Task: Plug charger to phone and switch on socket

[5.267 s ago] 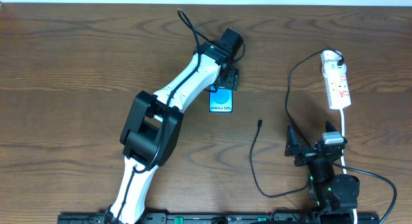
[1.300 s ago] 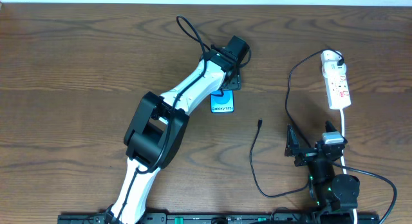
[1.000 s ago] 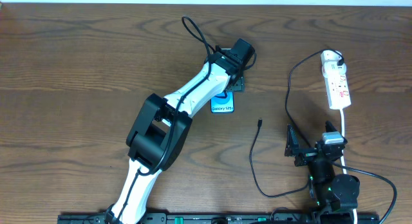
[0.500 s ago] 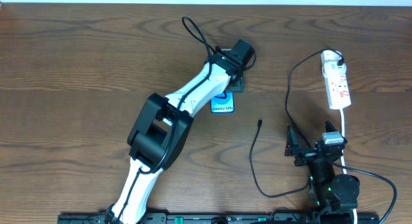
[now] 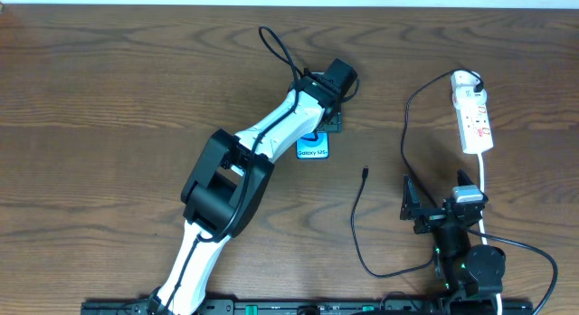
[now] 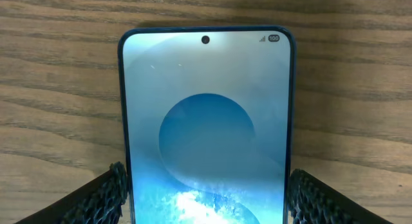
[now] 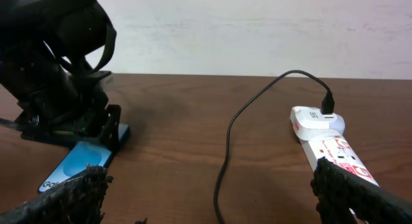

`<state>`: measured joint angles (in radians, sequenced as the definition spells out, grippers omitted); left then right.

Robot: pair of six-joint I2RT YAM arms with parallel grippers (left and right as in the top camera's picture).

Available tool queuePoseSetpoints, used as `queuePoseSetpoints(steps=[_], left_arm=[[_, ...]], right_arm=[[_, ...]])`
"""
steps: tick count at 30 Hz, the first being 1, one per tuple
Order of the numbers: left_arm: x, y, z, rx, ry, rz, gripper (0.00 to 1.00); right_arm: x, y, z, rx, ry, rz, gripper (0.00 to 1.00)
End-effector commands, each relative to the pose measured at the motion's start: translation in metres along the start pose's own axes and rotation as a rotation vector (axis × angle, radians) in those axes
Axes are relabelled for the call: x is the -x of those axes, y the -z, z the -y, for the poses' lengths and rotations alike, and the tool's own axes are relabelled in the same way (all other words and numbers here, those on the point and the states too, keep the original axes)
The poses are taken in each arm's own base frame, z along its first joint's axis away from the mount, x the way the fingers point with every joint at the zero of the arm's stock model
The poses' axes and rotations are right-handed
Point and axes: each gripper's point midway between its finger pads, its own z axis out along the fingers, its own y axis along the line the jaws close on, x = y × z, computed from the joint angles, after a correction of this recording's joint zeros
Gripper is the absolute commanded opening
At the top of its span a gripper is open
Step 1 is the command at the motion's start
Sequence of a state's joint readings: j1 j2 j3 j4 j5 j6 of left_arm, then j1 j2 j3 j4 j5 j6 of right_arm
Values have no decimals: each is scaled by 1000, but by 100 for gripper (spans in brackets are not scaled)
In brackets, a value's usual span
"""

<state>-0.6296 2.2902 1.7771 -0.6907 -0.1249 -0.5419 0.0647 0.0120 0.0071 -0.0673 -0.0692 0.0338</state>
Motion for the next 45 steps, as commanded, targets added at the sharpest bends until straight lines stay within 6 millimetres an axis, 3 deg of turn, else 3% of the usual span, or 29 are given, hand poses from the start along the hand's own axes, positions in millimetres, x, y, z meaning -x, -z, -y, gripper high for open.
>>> queuePoseSetpoints(steps=[1,9,20,39,45], left_arm=[[-11,-19,-6,26,-21,-38,80],[-10,-22,-5,22,-12,-31,81],[-25,-39,-11,57,-23,-83,81],[-30,-37,-13,61,-27,-107,80],[-24,-27,-11,47,-22,-87,80]], right_arm=[[0,0,3,-13,8,1,99],[0,0,3,-13,8,1,99],[0,0,3,-13,8,1,99],[0,0,3,-13,8,1,99],[0,0,3,-13,8,1,99]])
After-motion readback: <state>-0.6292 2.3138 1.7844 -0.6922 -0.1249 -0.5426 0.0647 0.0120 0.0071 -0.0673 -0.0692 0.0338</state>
